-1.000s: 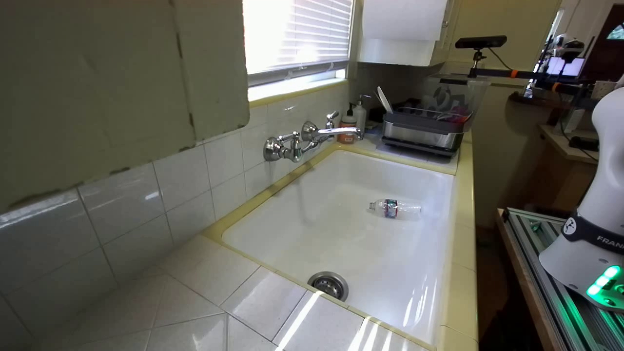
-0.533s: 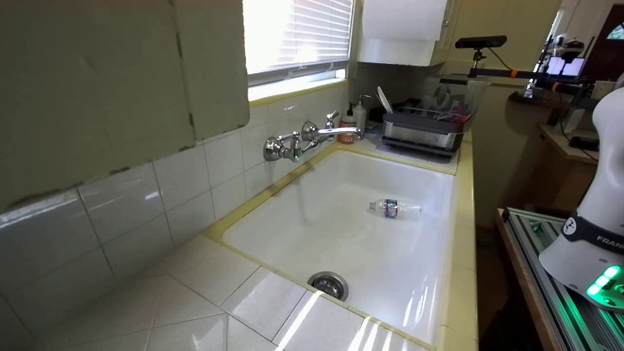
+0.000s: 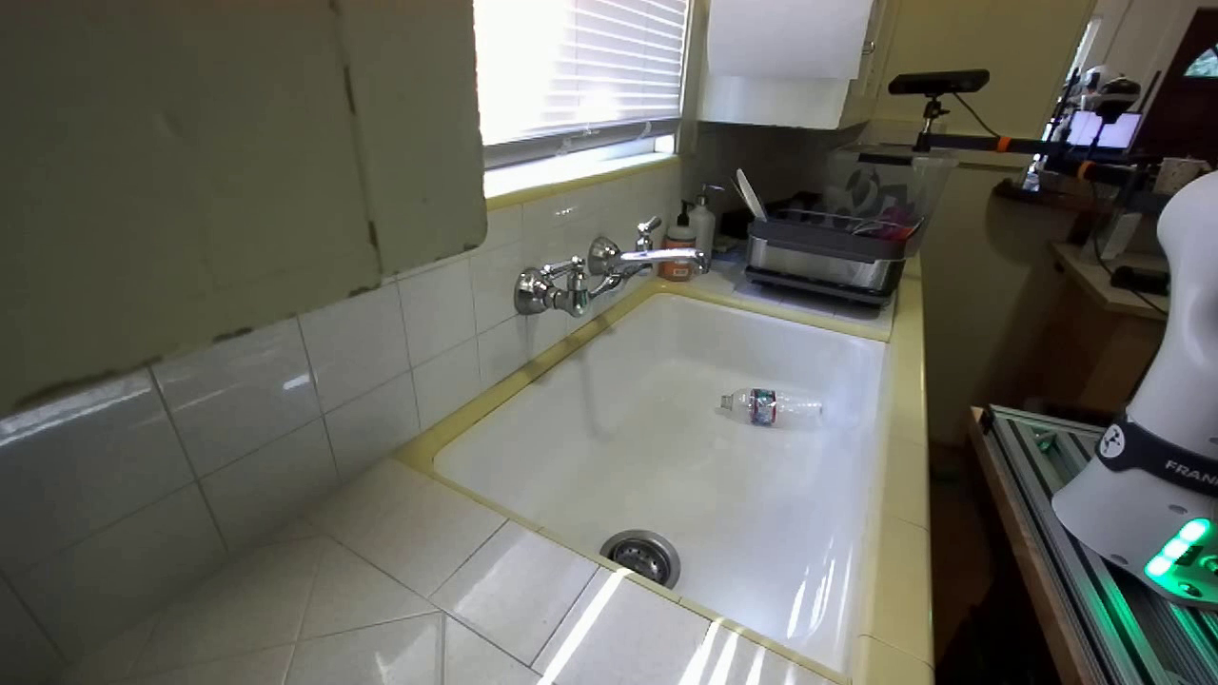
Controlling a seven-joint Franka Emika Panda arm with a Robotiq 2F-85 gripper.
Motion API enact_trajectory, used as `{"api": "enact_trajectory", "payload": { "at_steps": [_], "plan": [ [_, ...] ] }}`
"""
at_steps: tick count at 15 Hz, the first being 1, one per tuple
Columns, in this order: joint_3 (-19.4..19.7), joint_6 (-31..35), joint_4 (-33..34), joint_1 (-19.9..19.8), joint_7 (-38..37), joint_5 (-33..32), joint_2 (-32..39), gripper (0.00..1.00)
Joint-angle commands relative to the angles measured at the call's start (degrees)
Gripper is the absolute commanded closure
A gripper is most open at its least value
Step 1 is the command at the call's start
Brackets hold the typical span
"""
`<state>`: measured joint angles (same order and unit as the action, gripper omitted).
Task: Put the grey oven mitts on the counter.
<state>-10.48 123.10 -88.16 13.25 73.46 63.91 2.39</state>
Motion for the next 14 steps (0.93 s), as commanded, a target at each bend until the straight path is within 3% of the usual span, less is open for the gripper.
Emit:
{"api": "enact_trajectory", "payload": {
  "at_steps": [1,10,14],
  "plan": [
    [-1.22,-2.0,1.2,-0.17,0.86,0.92,1.63,0.34],
    [-1.13,-2.76,0.41,-0.92,0.84,1.42,0.84,0.99],
    [-1.02,-2.16,-0.12,-1.19,1.02,2.16,-0.41,0.99]
  ]
}}
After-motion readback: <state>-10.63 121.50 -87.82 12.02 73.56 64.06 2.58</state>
